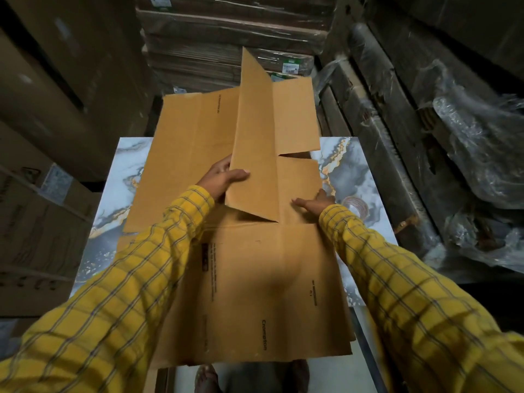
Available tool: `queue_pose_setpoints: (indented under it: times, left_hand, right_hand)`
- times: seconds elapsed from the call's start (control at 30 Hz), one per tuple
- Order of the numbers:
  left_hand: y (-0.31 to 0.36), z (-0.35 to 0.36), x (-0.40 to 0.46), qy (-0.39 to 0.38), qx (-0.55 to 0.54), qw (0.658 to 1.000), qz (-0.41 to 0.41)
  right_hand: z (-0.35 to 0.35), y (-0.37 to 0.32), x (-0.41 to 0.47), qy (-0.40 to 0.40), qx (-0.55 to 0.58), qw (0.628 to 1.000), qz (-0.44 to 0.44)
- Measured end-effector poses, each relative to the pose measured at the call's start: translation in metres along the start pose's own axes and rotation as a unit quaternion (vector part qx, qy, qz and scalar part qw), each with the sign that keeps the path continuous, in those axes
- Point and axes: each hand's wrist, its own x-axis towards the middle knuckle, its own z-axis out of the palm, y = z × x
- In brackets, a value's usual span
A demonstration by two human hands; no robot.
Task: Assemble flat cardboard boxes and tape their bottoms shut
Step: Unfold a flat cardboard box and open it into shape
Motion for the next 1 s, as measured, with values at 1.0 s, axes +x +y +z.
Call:
queue_pose_setpoints:
  times: [1.0]
  left_hand:
    - [0.082,0.039,-0.012,0.092,0.815,0.571,-0.036]
  right_hand:
    - [-0.065,-0.075,-0.118,-0.012,0.428,0.869,-0.248]
